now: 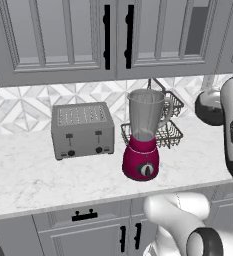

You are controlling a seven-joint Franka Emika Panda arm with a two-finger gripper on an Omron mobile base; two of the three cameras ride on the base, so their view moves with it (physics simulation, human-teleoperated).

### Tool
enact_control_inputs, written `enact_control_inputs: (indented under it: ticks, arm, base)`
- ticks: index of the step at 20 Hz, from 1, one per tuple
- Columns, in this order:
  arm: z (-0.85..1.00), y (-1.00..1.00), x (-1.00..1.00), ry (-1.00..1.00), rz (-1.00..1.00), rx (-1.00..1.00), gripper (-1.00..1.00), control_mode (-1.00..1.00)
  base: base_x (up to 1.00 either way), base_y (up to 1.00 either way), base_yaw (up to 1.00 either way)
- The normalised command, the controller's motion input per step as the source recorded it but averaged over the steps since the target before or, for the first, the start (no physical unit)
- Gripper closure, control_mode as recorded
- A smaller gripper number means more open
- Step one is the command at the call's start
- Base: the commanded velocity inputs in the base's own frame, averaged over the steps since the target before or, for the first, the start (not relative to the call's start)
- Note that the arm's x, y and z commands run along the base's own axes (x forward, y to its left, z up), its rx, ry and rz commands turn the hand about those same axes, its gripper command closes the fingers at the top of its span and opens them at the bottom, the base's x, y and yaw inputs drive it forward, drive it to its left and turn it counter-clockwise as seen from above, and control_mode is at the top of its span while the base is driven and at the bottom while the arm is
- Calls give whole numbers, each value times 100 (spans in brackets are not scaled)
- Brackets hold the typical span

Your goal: Close the lid blender by securely placing the lid on top.

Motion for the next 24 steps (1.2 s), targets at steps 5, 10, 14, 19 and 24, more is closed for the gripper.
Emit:
enact_control_inputs:
  ticks: [5,10,14,19,24]
  arm:
    - [83,78,-2,0,0,0,100,-100]
    - [31,98,14,3,-2,0,100,-100]
    - [0,73,51,3,-7,0,100,-100]
    - [0,18,56,4,-3,0,100,-100]
    - [0,0,50,9,0,0,100,-100]
  base:
    - [0,0,0]
    - [0,0,0]
    - [0,0,0]
    - [0,0,0]
    - [0,0,0]
